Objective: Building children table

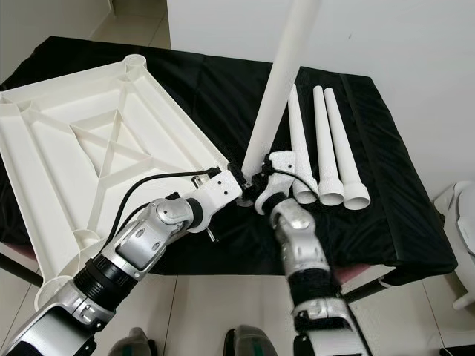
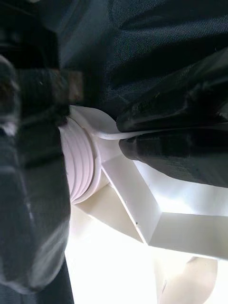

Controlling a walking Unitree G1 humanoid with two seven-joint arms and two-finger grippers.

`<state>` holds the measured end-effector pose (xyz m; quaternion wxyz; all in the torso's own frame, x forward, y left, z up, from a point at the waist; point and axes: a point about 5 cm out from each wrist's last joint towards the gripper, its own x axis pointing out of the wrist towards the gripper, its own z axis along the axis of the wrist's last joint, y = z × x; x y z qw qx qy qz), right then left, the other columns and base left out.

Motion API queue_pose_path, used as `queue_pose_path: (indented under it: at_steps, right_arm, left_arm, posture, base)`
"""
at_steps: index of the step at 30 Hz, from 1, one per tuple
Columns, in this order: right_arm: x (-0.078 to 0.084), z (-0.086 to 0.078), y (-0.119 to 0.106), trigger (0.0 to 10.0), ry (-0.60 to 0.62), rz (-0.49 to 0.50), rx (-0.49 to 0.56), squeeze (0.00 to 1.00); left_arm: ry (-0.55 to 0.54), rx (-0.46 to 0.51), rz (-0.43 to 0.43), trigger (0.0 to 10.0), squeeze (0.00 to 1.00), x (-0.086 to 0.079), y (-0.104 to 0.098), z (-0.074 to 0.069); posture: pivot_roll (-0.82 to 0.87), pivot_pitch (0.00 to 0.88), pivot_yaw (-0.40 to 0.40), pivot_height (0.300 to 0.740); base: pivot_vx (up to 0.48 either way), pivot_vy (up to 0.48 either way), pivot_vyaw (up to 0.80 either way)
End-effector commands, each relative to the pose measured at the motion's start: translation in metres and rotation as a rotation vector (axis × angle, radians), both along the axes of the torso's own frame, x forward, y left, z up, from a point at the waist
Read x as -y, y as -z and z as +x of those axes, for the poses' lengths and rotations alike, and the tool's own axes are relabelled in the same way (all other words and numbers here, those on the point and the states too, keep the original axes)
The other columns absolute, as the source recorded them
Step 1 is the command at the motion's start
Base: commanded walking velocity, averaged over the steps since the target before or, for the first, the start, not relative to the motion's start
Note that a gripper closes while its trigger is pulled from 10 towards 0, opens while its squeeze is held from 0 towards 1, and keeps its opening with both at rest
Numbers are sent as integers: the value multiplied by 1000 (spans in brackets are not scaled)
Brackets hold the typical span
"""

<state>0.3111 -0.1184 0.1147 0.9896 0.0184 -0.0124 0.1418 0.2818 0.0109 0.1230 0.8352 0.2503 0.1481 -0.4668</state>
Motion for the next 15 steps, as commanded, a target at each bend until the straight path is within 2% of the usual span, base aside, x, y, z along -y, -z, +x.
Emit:
queue_pose_path:
  at_steps: [1, 7, 9, 10, 11, 12, 15]
  right_arm:
    - [13, -6, 15, 0, 128, -1, -83, 0]
    - [17, -6, 13, 0, 149, 1, -82, 0]
    - [21, -4, 11, 10000, 159, -5, -89, 0]
    - [21, -4, 11, 10000, 159, -5, -89, 0]
    - [22, -3, 11, 10000, 158, 1, -89, 698]
    - [23, -3, 10, 10000, 163, 2, -90, 1000]
    - [22, -2, 4, 10000, 115, 7, -70, 1000]
  left_arm:
    - [52, -93, 57, 10000, 0, 2, 22, -13]
    - [58, -98, 63, 10000, 0, 0, 23, -15]
    - [56, -97, 64, 10000, 0, 0, 23, -15]
    - [56, -97, 64, 10000, 0, 0, 23, -15]
    - [56, -97, 63, 10000, 0, 0, 23, -15]
    - [56, -97, 63, 10000, 0, 1, 23, -15]
    - [50, -98, 61, 10000, 0, 0, 23, -15]
  posture:
    - [-89, 39, -52, 740]
    - [-89, 43, -48, 740]
    - [-85, 43, -50, 740]
    - [-85, 43, -50, 740]
    - [-81, 43, -51, 740]
    - [-79, 43, -51, 740]
    - [-66, 40, -58, 740]
  base:
    - [0, 0, 0]
    - [0, 0, 0]
    - [0, 0, 0]
    - [0, 0, 0]
    - [0, 0, 0]
    - [0, 0, 0]
    - [0, 0, 0]
